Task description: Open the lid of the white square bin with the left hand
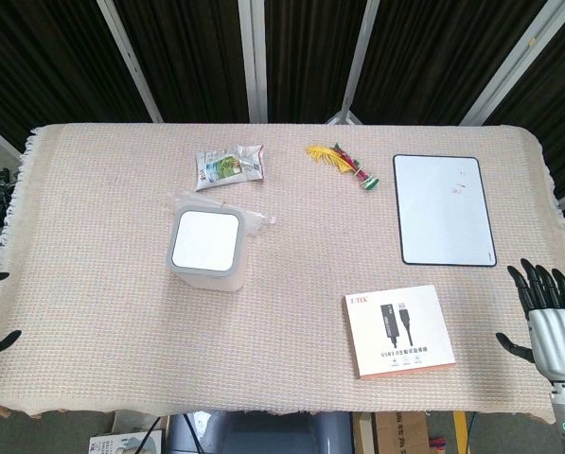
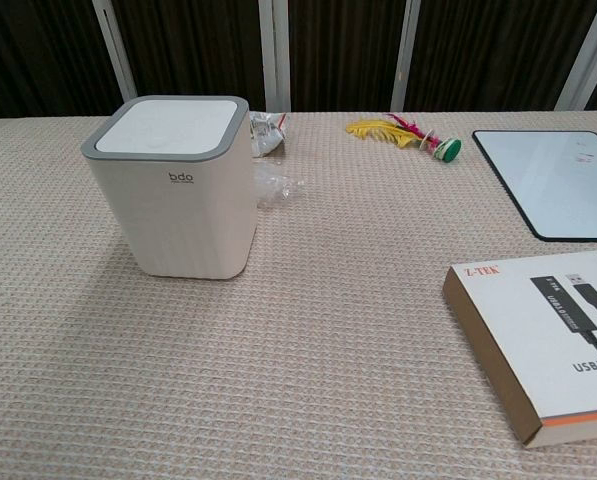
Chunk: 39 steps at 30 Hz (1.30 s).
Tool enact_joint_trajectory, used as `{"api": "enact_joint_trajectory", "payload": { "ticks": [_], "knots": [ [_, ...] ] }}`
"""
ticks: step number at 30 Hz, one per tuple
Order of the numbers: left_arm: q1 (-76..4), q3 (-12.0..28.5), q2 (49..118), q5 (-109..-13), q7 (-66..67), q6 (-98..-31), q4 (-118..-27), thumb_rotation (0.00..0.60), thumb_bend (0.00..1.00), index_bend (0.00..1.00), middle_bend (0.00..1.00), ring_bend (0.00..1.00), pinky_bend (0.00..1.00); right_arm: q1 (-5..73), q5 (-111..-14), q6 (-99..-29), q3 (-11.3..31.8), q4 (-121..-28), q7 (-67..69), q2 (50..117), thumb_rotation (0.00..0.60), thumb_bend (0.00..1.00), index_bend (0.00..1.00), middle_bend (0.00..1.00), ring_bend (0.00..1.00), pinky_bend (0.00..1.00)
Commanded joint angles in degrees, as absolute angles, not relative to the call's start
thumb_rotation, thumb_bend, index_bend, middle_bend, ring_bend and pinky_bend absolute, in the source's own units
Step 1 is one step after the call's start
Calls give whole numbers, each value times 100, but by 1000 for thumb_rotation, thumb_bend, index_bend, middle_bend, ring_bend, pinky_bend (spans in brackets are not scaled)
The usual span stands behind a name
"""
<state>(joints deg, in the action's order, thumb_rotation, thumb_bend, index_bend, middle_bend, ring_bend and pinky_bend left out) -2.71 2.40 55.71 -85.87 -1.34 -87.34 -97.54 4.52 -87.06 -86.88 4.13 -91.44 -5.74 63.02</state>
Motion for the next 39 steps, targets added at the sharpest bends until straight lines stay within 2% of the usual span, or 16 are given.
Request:
{"api": "enact_joint_trajectory", "payload": {
  "ticks": [1, 11, 14, 17, 19, 21, 24, 26, 28, 31, 39],
  "knots": [
    [-272, 245, 5568, -8570, -154, -8728, -9734, 600, 0, 218, 149, 109, 226, 452, -8684, -8683, 420, -9161, -611, 6312, 600, 131, 93, 40, 14, 33],
    [-263, 249, 5520, -8520, -297, -8693, -9721, 600, 0, 211, 158, 109, 243, 429, -8654, -8644, 397, -9304, -612, 6249, 600, 131, 94, 39, 14, 33],
    [-283, 352, 5631, -8527, -266, -8831, -9620, 600, 22, 209, 208, 144, 285, 424, -8629, -8630, 400, -9343, -579, 6232, 600, 131, 94, 39, 14, 34],
    [-303, 461, 5821, -8600, -182, -9038, -9465, 600, 73, 209, 327, 281, 396, 425, -8595, -8600, 405, -9357, -542, 6231, 600, 131, 94, 39, 14, 33],
    [-356, 508, 5909, -8684, -151, -9091, -9375, 600, 108, 209, 460, 425, 480, 430, -8573, -8573, 406, -9351, -527, 6237, 600, 131, 93, 40, 14, 33],
    [-447, 524, 5935, -8763, -129, -9020, -9335, 600, 137, 211, 576, 527, 526, 440, -8557, -8529, 397, -9340, -523, 6236, 600, 131, 93, 40, 14, 34],
    [-699, 534, 5848, -8932, 33, -8722, -9332, 600, 205, 217, 722, 649, 593, 458, -8540, -8466, 383, -9317, -529, 6255, 600, 131, 93, 39, 14, 34],
    [-927, 569, 5783, -9001, 141, -8430, -9368, 600, 297, 234, 787, 702, 636, 475, -8524, -8417, 375, -9304, -545, 6288, 600, 131, 94, 39, 14, 33],
    [-1107, 629, 5729, -8937, 246, -8163, -9448, 600, 442, 256, 853, 768, 695, 487, -8508, -8378, 370, -9295, -554, 6314, 600, 131, 94, 40, 14, 32],
    [-1484, 809, 5689, -8654, 474, -7608, -9600, 600, 556, 273, 897, 827, 735, 508, -8455, -8300, 364, -9266, -565, 6365, 600, 131, 94, 40, 14, 33],
    [-2328, 1088, 5636, -7926, 546, -6211, -9994, 600, 611, 324, 899, 839, 739, 519, -8332, -8194, 355, -9208, -673, 6428, 600, 131, 94, 39, 14, 34]
  ]
}}
